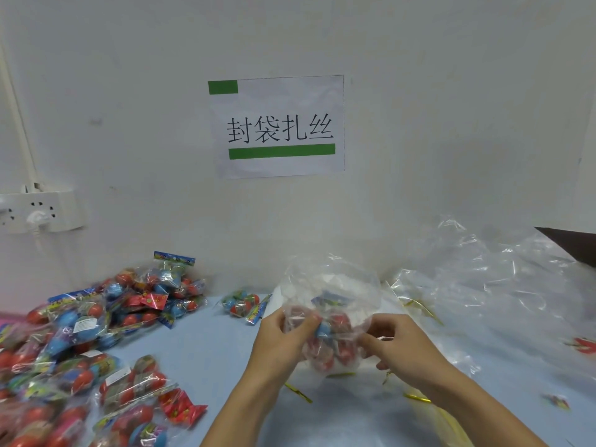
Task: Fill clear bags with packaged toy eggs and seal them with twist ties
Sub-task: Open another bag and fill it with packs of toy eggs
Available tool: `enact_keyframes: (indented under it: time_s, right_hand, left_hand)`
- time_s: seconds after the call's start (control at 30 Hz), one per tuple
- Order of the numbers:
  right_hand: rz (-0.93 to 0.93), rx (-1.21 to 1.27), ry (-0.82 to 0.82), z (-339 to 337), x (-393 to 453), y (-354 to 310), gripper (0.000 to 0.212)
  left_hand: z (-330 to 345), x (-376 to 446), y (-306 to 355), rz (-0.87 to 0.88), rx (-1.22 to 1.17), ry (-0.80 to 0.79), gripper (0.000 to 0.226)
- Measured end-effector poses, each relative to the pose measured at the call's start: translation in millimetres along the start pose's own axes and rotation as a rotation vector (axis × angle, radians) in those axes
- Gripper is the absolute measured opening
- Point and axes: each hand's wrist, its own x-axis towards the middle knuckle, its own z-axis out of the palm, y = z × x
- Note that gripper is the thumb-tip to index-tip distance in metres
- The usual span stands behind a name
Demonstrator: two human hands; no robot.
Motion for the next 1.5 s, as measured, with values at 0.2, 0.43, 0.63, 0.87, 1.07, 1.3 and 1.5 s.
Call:
enact_keyframes:
  time_s: [0.2, 0.43, 0.63, 0.87, 1.07, 1.3, 1.5]
  right_hand:
    - [-0.020, 0.085, 0.255, -3.5, 1.6, -3.9, 0.021]
    - [-0.077, -0.021, 0.165, 4.1, 0.2, -2.6, 0.011]
    - [-0.022, -0.117, 0.054, 3.7, -3.0, -1.2, 0.031]
    - [0.136, -0.059, 0.214, -1.8, 3.5, 4.3, 0.017]
    - [0.244, -0.138, 0.131, -3.1, 7.3, 12.6, 0.018]
    - [0.132, 0.006, 0.435, -9.1, 7.4, 7.1, 0.022]
    - [-0.461, 0.077, 0.853, -5.9, -13.1, -57.5, 0.020]
  left_hand:
    - [-2.1, 1.7, 4.3, 0.162, -0.016, 0.155, 0.013]
    - [1.8, 0.3, 2.7, 0.238, 0.127, 0.100, 0.022]
    - [4.6, -7.6, 2.9, 0.111, 0.253, -0.122, 0.080]
    - [1.0, -5.9, 8.9, 0.143, 0.129, -0.048, 0.058]
    - [-2.7, -9.9, 8.4, 0.101, 0.243, -0.287, 0.073]
    - [3.0, -5.5, -0.1, 0.188, 0.230, -0.063, 0.036]
    - [12.2, -13.8, 1.5, 0.168, 0.179, -0.064, 0.041]
